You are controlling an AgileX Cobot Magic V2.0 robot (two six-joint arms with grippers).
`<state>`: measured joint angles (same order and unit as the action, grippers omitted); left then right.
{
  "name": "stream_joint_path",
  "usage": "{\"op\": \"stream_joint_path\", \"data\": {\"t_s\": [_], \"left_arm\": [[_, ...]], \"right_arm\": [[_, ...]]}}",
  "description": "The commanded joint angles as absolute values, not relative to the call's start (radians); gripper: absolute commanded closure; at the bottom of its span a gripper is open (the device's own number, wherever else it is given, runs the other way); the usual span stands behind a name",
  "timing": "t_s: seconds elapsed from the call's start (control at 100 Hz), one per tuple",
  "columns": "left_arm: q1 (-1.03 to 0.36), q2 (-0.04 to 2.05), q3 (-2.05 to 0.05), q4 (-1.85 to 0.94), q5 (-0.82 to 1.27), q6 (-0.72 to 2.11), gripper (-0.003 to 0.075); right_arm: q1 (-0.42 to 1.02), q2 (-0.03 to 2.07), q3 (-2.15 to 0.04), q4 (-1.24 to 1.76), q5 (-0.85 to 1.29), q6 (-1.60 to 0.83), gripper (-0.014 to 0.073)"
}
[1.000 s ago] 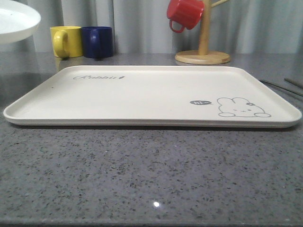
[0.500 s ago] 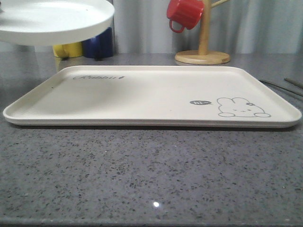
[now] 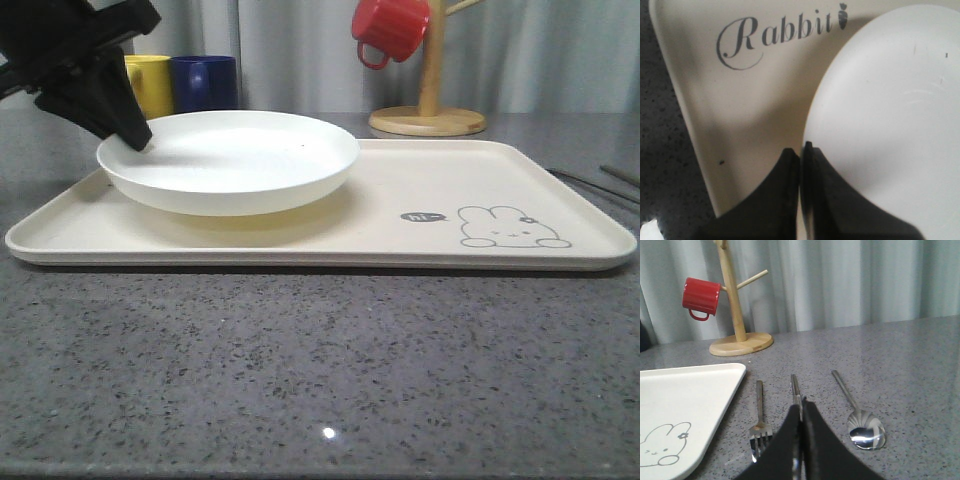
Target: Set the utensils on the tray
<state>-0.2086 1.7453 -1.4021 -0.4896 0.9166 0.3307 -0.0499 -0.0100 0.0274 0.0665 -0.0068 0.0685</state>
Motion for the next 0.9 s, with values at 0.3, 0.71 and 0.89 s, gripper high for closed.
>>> {"op": "stream_joint_path", "data": {"t_s": [0.3, 0.71, 0.89], "left_arm": [[-0.217, 1.734, -1.451, -0.537, 0.889, 0.335, 0.0583], [-0.217, 1.696, -1.443, -0.522, 0.792, 0.379, 0.0402], [-0.215, 1.544, -1.308, -0.492, 0.544, 0.405, 0.0402]], "right_arm": [[-0.054, -0.032, 0.009, 0.056, -0.091, 0.061, 0.0662], [-0.054, -0.032, 0.009, 0.056, -0.091, 0.061, 0.0662], [-0.054, -0.032, 0.009, 0.056, -0.091, 0.061, 0.0662]]}}
